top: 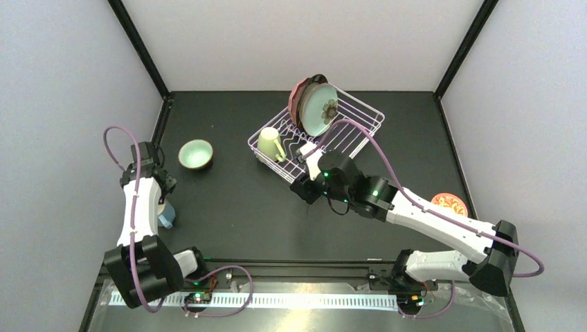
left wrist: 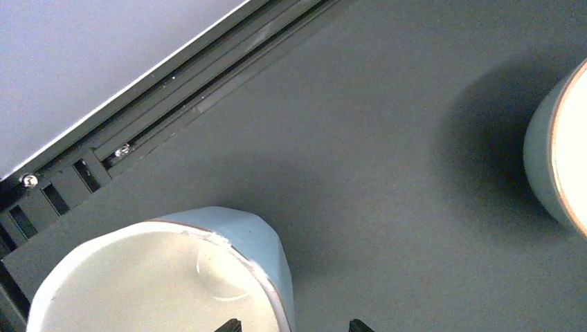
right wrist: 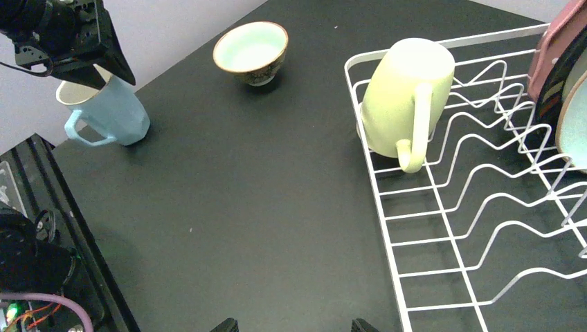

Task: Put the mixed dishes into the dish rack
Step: Grab the cup from the center of the board.

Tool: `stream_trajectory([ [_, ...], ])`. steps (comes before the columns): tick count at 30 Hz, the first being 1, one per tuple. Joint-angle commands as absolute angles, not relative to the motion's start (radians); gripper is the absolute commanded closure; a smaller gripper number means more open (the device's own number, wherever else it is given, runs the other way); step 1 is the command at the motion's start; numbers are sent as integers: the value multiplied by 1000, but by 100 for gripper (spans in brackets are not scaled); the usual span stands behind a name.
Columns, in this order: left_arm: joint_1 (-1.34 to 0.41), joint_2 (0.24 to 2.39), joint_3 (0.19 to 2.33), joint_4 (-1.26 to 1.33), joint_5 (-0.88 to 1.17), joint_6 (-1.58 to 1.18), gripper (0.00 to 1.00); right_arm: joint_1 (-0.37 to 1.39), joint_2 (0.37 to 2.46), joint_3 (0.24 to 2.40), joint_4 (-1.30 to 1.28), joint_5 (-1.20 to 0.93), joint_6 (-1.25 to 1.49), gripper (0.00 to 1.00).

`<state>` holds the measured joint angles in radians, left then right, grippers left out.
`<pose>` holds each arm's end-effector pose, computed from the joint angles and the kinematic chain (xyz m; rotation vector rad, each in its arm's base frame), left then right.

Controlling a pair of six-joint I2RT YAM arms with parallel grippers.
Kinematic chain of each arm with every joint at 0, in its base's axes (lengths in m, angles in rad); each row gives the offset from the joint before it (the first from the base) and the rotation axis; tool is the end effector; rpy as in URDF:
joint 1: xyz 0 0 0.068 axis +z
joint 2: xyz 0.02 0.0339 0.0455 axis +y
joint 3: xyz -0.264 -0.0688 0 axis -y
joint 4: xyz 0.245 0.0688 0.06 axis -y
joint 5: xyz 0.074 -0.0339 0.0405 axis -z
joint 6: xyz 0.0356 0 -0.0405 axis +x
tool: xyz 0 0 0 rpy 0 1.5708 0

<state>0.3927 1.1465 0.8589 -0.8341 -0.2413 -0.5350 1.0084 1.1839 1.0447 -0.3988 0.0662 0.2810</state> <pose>0.1911 0.0884 0.2443 -1.2580 2.3497 0.2789 0.1435 0.2233 0.3273 -0.7395 2.0584 0.6883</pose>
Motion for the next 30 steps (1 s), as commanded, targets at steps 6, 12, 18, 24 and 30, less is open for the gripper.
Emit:
stream_trajectory([
  [6, 419, 1252, 839, -811, -188, -526, 16, 988, 1230, 1058, -362, 44, 247, 6],
  [12, 423, 1314, 850, -836, -169, -534, 37, 982, 1233, 1057, -361, 38, 247, 6],
  [18, 422, 1347, 853, -870, -170, -546, 83, 979, 1233, 1063, -359, 36, 250, 6],
  [24, 423, 1336, 846, -886, -175, -547, 99, 979, 1227, 1062, -366, 38, 255, 6],
  [30, 423, 1278, 856, -917, -175, -547, 99, 979, 1220, 1072, -382, 48, 263, 6],
])
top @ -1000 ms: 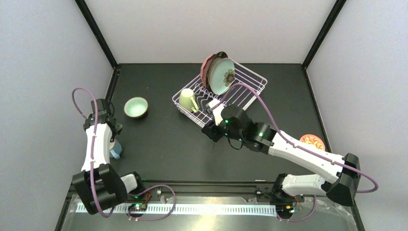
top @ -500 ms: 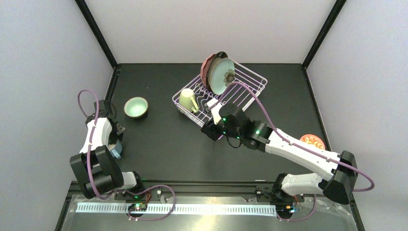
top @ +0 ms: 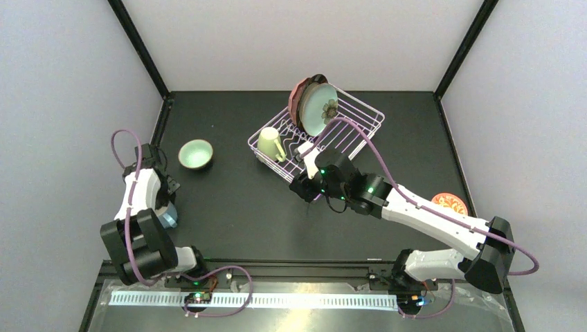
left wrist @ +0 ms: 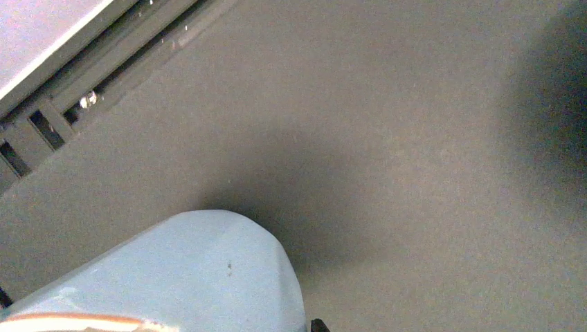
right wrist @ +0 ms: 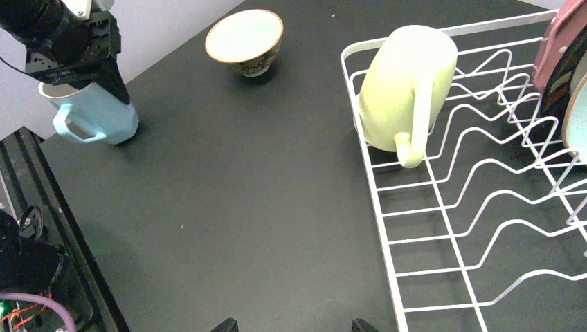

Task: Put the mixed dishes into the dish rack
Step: Grab the cup from the center of the board, then pass from the left arm to the right

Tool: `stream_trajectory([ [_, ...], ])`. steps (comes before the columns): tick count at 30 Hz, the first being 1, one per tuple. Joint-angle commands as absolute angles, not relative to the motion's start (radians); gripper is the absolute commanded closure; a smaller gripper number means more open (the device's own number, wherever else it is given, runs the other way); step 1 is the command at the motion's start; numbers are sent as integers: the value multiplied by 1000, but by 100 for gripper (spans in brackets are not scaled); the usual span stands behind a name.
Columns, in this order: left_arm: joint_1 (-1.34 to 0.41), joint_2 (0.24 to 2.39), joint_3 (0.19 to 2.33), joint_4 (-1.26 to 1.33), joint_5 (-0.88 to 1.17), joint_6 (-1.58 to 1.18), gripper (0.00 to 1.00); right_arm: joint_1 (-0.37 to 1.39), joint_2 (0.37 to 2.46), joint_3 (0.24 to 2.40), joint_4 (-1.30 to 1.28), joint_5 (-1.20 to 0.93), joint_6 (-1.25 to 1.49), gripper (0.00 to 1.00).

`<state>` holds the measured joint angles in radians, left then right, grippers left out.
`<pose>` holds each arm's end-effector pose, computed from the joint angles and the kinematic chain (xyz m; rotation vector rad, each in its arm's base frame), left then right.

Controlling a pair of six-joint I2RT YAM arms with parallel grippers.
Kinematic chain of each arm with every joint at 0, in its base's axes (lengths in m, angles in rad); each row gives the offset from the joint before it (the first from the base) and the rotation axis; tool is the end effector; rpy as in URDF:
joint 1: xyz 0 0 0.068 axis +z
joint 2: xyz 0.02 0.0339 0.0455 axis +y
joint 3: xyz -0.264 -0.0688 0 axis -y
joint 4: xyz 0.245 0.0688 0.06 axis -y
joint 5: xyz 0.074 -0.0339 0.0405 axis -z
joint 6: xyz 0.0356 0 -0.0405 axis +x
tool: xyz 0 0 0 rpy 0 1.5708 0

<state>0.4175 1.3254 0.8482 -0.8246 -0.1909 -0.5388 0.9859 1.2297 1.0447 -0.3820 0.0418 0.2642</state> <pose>0.2075 0.0994 0.2053 -1.3450 2.5148 0.2491 0.1536 0.2293 0.3173 -0.7588 2.0827 0.6742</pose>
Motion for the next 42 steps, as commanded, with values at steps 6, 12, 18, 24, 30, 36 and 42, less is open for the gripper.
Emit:
stream_trajectory([
  [6, 423, 1172, 903, -956, -117, -564, 99, 979, 1222, 1113, -420, 67, 269, 6],
  [12, 423, 1024, 894, -861, 78, -695, 99, 979, 1229, 1168, -456, 65, 291, 6],
  [18, 418, 866, 816, -622, 362, -942, 99, 979, 1237, 1190, -456, 6, 346, 6],
  [24, 403, 801, 900, -492, 496, -1034, 99, 963, 1243, 1226, -420, -127, 394, 6],
  [30, 365, 732, 929, -324, 573, -1162, 99, 939, 1301, 1261, -336, -352, 500, 6],
  [36, 331, 670, 909, -239, 620, -1257, 99, 928, 1379, 1266, -198, -542, 610, 2],
  [42, 328, 598, 873, -205, 672, -1338, 99, 903, 1450, 1272, -45, -666, 705, 2],
])
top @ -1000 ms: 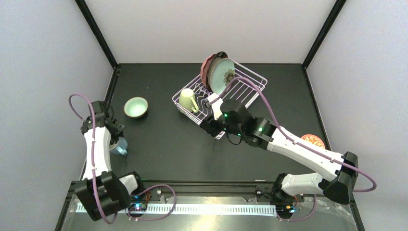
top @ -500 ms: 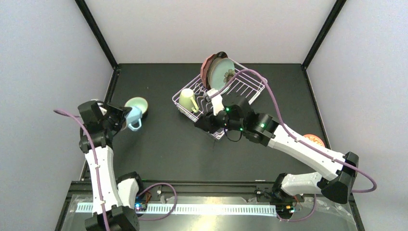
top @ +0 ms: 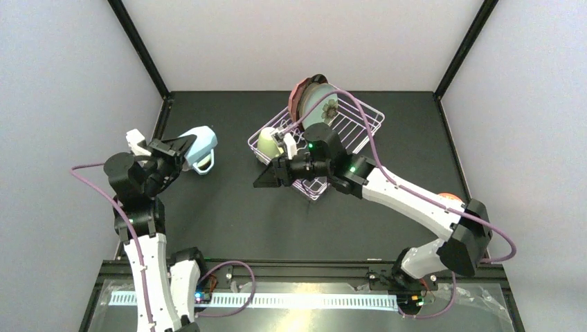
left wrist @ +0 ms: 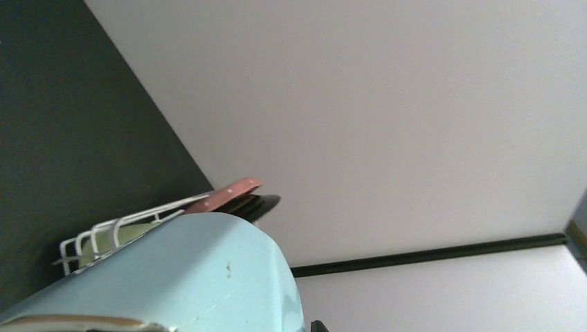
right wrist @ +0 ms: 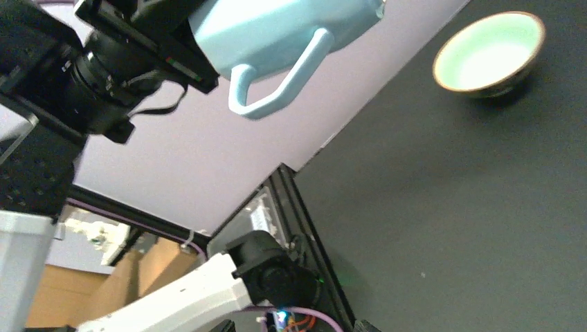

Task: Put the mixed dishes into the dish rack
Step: Pass from the left arm to the right

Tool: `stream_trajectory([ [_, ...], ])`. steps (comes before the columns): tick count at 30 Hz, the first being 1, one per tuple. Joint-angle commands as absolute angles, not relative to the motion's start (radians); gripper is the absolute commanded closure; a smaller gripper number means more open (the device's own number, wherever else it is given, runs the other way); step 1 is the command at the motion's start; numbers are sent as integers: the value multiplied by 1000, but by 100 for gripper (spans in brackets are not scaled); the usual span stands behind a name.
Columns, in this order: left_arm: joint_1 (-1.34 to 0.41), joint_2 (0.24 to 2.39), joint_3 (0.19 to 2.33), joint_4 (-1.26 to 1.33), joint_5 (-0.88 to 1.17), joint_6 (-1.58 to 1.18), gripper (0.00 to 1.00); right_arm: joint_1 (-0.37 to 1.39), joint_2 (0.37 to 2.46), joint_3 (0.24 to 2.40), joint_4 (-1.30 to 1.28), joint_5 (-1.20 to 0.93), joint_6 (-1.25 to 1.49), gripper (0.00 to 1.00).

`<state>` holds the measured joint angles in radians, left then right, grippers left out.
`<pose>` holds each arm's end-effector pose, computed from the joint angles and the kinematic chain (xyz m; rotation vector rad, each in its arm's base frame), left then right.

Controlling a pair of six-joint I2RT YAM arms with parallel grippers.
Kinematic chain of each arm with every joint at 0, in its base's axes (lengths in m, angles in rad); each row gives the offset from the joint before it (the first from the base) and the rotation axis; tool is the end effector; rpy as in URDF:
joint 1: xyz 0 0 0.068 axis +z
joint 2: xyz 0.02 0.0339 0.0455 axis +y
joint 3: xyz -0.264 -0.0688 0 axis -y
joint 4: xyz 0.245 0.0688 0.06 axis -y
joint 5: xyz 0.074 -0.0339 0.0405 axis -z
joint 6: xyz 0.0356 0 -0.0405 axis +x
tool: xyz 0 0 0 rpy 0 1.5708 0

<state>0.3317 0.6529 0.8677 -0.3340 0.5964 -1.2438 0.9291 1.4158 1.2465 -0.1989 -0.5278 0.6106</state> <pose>0.1385 0.0266 0.3724 -0.9035 1.5727 -1.1667 0.1823 0.2740 0.3545 -0.7433 2.0845 1.4612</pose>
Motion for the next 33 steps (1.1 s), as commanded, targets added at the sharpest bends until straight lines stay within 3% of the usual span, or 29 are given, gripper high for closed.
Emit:
stream_trajectory([
  [1, 329, 586, 865, -193, 680, -1353, 99, 894, 1464, 1272, -17, -693, 728, 2],
  [14, 329, 442, 742, -132, 786, -1452, 99, 876, 1678, 1458, 121, -862, 842, 2],
  [33, 329, 432, 735, -17, 799, -1548, 99, 875, 1777, 1503, 249, -908, 937, 2],
])
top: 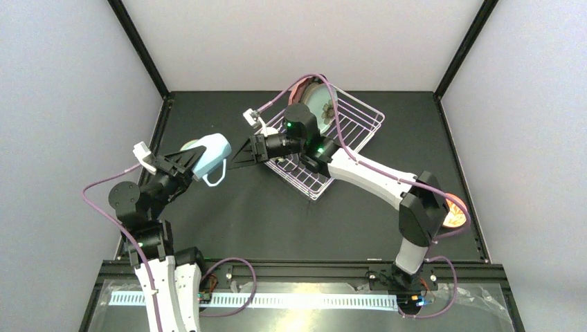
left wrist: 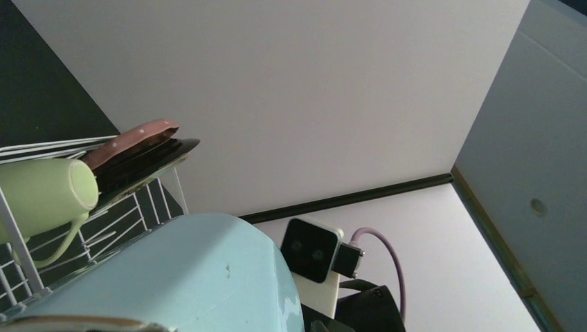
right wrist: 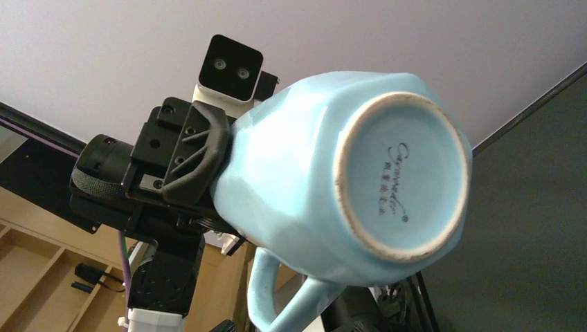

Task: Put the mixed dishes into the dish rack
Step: Pass from the left arm to the right

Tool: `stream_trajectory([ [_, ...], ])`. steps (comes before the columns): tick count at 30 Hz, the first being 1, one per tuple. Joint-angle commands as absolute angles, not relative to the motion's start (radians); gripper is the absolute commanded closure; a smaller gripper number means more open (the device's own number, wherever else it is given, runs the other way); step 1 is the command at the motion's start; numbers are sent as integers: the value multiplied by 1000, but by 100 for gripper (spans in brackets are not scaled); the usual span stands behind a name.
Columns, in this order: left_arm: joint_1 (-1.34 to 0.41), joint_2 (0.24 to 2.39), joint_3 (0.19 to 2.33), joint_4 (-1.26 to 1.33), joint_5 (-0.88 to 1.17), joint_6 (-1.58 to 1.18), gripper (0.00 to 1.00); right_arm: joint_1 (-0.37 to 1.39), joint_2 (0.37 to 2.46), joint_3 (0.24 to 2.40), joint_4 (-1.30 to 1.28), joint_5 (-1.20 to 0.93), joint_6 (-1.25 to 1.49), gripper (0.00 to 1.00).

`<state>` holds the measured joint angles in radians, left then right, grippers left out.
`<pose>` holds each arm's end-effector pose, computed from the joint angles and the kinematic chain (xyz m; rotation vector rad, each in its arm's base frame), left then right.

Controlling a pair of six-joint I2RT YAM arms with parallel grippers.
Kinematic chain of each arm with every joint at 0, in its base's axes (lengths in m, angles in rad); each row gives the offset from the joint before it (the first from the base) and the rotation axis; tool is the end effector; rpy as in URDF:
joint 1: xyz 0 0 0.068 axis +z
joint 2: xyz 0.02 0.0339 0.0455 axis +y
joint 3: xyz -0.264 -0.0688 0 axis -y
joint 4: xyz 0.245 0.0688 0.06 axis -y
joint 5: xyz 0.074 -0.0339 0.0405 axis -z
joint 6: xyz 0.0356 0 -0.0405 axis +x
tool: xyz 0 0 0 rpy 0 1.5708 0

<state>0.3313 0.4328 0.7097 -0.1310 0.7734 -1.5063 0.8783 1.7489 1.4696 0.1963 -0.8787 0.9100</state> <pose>0.1008 0.0084 0.3634 -0.7628 1.4714 -1.4701 0.2440 0.3371 0.3554 -0.8017 1.9373 1.9470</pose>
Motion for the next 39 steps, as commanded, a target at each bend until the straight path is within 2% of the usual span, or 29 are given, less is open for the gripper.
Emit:
stream_trajectory([
  [1, 329, 434, 735, -14, 800, -1551, 99, 877, 1782, 1509, 254, -909, 941, 2],
  [22, 322, 487, 740, 54, 820, -1567, 99, 946, 1927, 1675, 297, -941, 995, 2],
  [28, 244, 497, 730, 54, 764, -1551, 99, 962, 1967, 1736, 294, -950, 1007, 3],
  [39, -86, 562, 729, 23, 516, -1441, 99, 967, 1981, 1759, 293, -941, 1010, 25],
])
